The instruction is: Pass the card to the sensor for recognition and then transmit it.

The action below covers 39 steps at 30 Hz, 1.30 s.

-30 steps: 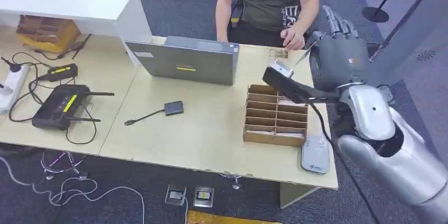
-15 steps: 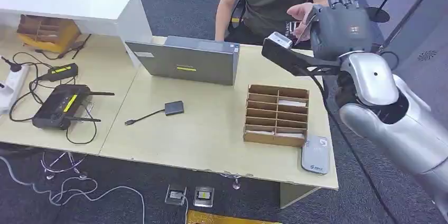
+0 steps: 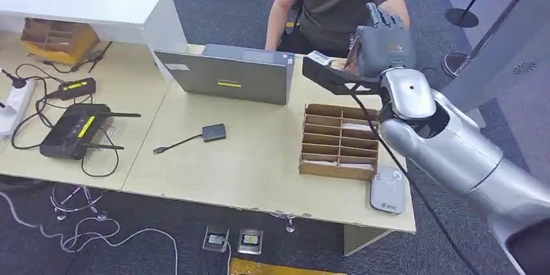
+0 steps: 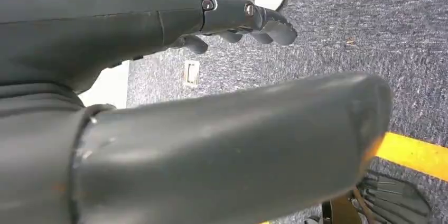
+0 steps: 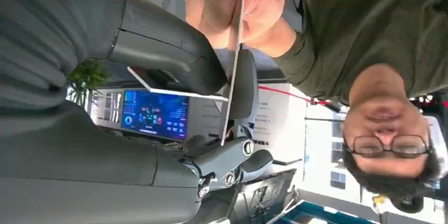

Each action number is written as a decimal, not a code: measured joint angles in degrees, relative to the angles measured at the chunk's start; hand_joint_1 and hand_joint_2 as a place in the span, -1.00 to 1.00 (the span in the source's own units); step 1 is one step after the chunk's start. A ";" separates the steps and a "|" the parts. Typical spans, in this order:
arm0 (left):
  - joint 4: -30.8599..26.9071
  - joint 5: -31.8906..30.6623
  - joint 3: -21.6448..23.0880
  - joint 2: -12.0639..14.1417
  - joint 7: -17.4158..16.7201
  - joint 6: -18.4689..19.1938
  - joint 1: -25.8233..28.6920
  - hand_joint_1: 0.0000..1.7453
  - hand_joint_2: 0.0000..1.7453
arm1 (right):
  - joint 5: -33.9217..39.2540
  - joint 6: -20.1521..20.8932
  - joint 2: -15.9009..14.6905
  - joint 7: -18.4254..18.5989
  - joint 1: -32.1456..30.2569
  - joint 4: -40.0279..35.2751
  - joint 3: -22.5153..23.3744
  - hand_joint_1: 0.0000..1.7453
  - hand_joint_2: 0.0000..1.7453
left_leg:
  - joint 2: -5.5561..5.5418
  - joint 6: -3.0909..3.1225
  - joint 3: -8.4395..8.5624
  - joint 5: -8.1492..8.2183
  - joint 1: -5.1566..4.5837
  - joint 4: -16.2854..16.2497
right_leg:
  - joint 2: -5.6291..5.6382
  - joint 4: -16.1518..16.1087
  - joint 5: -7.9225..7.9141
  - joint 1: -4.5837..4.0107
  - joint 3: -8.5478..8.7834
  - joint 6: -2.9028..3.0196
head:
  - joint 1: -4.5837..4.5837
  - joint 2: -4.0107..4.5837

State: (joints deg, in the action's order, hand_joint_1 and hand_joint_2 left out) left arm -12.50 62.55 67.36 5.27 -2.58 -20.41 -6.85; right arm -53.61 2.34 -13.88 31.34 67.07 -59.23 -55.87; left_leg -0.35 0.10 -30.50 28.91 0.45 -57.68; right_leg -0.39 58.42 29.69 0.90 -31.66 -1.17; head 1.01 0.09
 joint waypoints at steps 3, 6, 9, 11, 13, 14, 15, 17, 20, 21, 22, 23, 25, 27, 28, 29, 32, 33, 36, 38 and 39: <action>0.00 0.57 0.00 -0.11 0.00 0.02 0.06 -1.00 -1.00 | 0.24 -0.85 -0.09 2.21 -0.58 0.83 0.13 1.00 1.00 | 0.00 0.00 0.01 0.00 0.00 -0.01 | 0.01 -0.02 0.00 0.00 -0.02 0.00 | 0.02 0.00; 0.00 0.66 0.00 -0.20 0.00 0.11 0.13 -1.00 -1.00 | -0.26 -0.89 -0.83 2.49 -1.69 0.96 0.46 1.00 1.00 | 0.02 0.00 0.00 0.01 0.00 -0.01 | 0.04 -0.03 0.00 0.00 -0.03 0.00 | 0.00 0.00; 0.00 0.63 0.00 -0.24 0.00 0.55 0.17 -1.00 -1.00 | -0.76 -0.55 -2.14 2.66 -2.80 1.13 1.11 -0.90 1.00 | 0.02 0.00 0.01 0.01 0.00 -0.02 | 0.05 -0.04 0.00 0.00 -0.05 0.00 | 0.02 0.00; 0.00 0.59 0.00 -0.31 0.00 0.63 0.18 -1.00 -1.00 | -1.29 -0.15 -3.02 2.75 -3.75 1.16 1.84 -1.00 -1.00 | 0.01 0.00 0.00 0.01 -0.01 -0.02 | 0.03 -0.04 0.00 0.00 -0.04 0.00 | 0.02 0.00; 0.00 0.55 0.00 -0.37 0.00 0.70 0.19 -1.00 -1.00 | -1.94 0.11 -3.89 2.84 -4.58 1.13 2.66 -1.00 -1.00 | 0.02 0.00 0.02 0.01 -0.01 -0.02 | 0.08 -0.04 0.00 0.00 -0.04 0.00 | 0.02 0.00; 0.00 0.52 0.00 -0.39 0.00 0.70 0.19 -1.00 -1.00 | -2.28 0.24 -4.37 2.88 -5.02 1.05 2.93 -1.00 -1.00 | 0.03 0.00 0.02 0.01 -0.01 -0.02 | 0.08 -0.04 0.00 0.00 -0.04 0.00 | 0.04 0.00; 0.00 0.50 0.00 -0.42 0.00 0.70 0.19 -1.00 -1.00 | -2.30 0.33 -4.88 2.88 -5.58 0.85 3.43 -1.00 -1.00 | 0.03 0.00 0.03 0.01 0.00 -0.02 | 0.08 -0.04 0.00 0.00 -0.04 0.00 | 0.02 0.00; 0.00 0.50 0.00 -0.46 0.04 0.68 0.19 -1.00 -1.00 | -2.10 0.92 -5.51 2.84 -6.67 0.15 4.35 -1.00 -1.00 | 0.03 0.00 0.03 0.01 0.00 -0.02 | 0.08 -0.04 0.00 0.00 -0.04 0.00 | 0.04 0.00; 0.00 0.59 0.00 -0.48 0.53 0.61 0.20 -1.00 -1.00 | -3.00 1.90 -6.65 2.80 -8.33 -1.89 6.04 -1.00 -1.00 | 0.03 0.00 0.02 0.01 0.00 -0.02 | 0.08 -0.03 -0.01 0.00 -0.04 -0.01 | 0.02 0.00; 0.00 0.59 0.00 -0.48 0.68 0.61 0.19 -1.00 -1.00 | -3.69 1.97 -6.91 2.80 -8.71 -2.69 6.64 -1.00 -1.00 | 0.04 0.00 0.03 0.01 0.00 -0.02 | 0.09 -0.03 -0.01 0.00 -0.05 -0.01 | 0.02 0.00; 0.00 0.61 0.00 -0.48 0.74 0.61 0.19 -1.00 -1.00 | -4.66 2.08 -7.26 2.80 -9.15 -3.44 7.22 -1.00 -1.00 | 0.04 0.00 0.05 0.01 0.00 -0.02 | 0.09 -0.03 -0.01 0.00 -0.04 -0.01 | 0.02 0.00; 0.00 0.59 0.00 -0.50 0.77 0.61 0.19 -1.00 -1.00 | -5.70 2.43 -7.54 2.82 -9.67 -4.26 7.93 -1.00 -1.00 | 0.04 0.00 0.05 0.01 0.00 -0.02 | 0.09 -0.03 -0.01 0.00 -0.04 -0.01 | 0.04 0.00; 0.00 0.57 0.00 -0.50 0.76 0.61 0.19 -1.00 -1.00 | -6.95 3.00 -8.13 2.93 -10.72 -5.86 9.51 -1.00 -1.00 | 0.04 0.00 0.04 0.01 0.00 -0.02 | 0.08 -0.03 -0.01 0.00 -0.03 -0.01 | 0.02 0.00; 0.00 0.79 0.00 -0.50 0.77 0.55 0.20 -1.00 -1.00 | -7.67 3.10 -9.01 3.04 -11.54 -7.44 11.02 -1.00 -1.00 | 0.04 0.00 0.05 0.01 0.00 -0.02 | 0.09 -0.03 -0.01 0.00 -0.04 -0.01 | 0.04 0.00; 0.00 0.90 0.00 -0.50 0.79 0.52 0.20 -1.00 -1.00 | -7.78 3.13 -9.51 3.08 -11.77 -7.96 11.67 -1.00 -1.00 | 0.04 0.00 0.05 0.01 0.00 -0.02 | 0.09 -0.04 -0.01 0.00 -0.04 -0.01 | 0.02 0.00; 0.00 1.00 0.00 -0.50 0.81 0.50 0.20 -1.00 -1.00 | -8.13 2.87 -10.14 3.12 -12.11 -8.42 12.56 -1.00 -1.00 | 0.04 0.00 0.07 0.01 -0.01 -0.02 | 0.09 -0.04 -0.01 0.00 -0.04 -0.01 | 0.04 0.00; 0.00 1.29 0.00 -0.50 0.81 0.52 0.22 -1.00 -1.00 | -10.56 -0.55 -12.24 3.17 -14.77 -10.15 15.74 -1.00 -1.00 | 0.03 0.00 0.08 0.01 -0.02 -0.03 | 0.05 -0.07 -0.01 0.01 -0.02 -0.01 | 0.02 0.00; 0.00 1.33 0.00 -0.48 0.81 0.52 0.26 -1.00 -1.00 | -11.73 -2.42 -13.35 3.17 -16.40 -10.91 17.37 -1.00 -1.00 | 0.01 0.01 0.09 0.02 -0.01 -0.03 | 0.03 -0.09 0.00 0.00 0.00 -0.01 | 0.04 0.00; 0.00 1.57 0.00 -0.48 0.81 0.59 0.47 -1.00 -1.00 | -11.87 -6.06 -16.97 3.15 -22.48 -12.15 22.92 -1.00 -1.00 | -0.12 0.06 0.06 0.06 -0.02 -0.03 | -0.13 -0.14 0.00 0.01 0.08 -0.01 | 0.00 0.00; 0.00 1.90 0.00 -0.48 0.81 0.55 0.57 -1.00 -1.00 | -9.71 -8.45 -18.68 3.15 -25.87 -12.11 26.57 -1.00 -1.00 | 0.04 0.04 0.08 0.11 -0.04 -0.03 | 0.00 -0.17 0.00 0.03 0.01 -0.01 | 0.04 0.00; 0.00 2.14 -0.02 -0.48 1.04 0.55 0.56 -1.00 -1.00 | -8.27 -10.30 -19.55 3.10 -27.89 -12.09 28.17 -1.00 -1.00 | 0.10 0.05 0.12 0.12 -0.02 -0.03 | 0.06 -0.20 0.00 0.02 0.02 -0.02 | 0.13 0.00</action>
State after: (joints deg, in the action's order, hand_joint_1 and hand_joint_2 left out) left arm -12.50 64.69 67.34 4.79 -1.53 -19.87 -6.29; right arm -61.88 -7.97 -33.43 34.45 39.17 -71.32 -27.70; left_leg -0.25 0.16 -30.38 29.04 0.43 -57.71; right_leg -0.33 58.22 29.68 0.91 -31.63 -1.18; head 1.14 0.09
